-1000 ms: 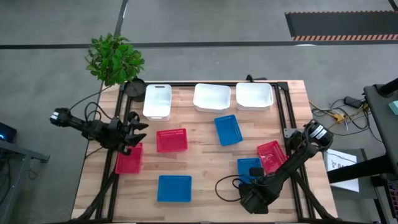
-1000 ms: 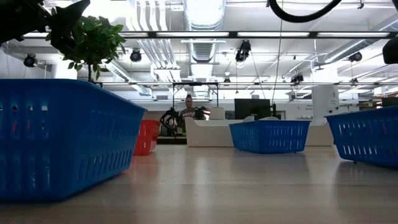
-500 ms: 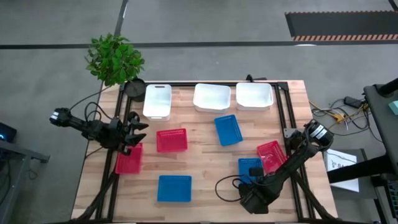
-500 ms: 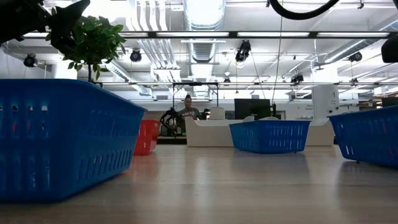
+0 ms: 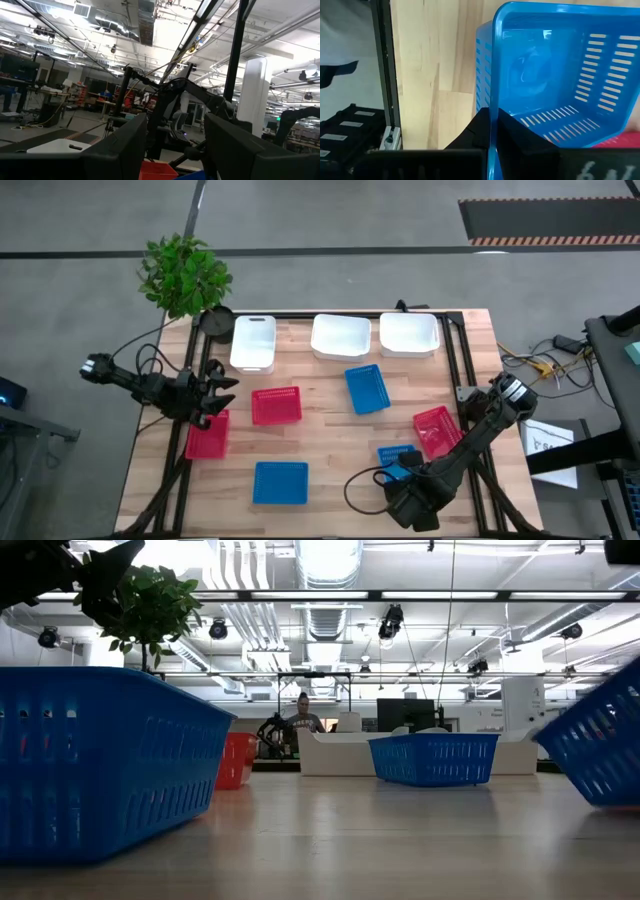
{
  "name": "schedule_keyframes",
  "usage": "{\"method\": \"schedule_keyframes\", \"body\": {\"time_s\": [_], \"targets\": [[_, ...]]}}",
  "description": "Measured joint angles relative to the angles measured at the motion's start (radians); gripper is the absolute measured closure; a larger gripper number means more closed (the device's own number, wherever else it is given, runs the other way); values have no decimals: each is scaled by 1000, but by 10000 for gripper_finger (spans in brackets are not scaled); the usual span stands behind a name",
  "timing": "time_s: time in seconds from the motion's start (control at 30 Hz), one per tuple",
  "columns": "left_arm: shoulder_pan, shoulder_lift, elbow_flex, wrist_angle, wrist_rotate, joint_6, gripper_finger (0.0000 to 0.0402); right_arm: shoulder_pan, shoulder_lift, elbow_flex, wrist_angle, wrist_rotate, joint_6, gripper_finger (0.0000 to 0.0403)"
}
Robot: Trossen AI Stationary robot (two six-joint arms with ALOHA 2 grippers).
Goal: Stack baskets by color
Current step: Stack the bottom right blue bin on the top blue bin
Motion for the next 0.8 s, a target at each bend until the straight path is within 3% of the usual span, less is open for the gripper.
{"method": "schedule_keyframes", "body": {"time_s": [0.4, 0.8], "targets": [[0, 0, 0, -1, 0, 0, 217, -26, 0, 207, -237, 265, -125, 394], [0, 0, 0, -4, 0, 0, 217, -248, 0, 253, -345, 341, -387, 394]]}}
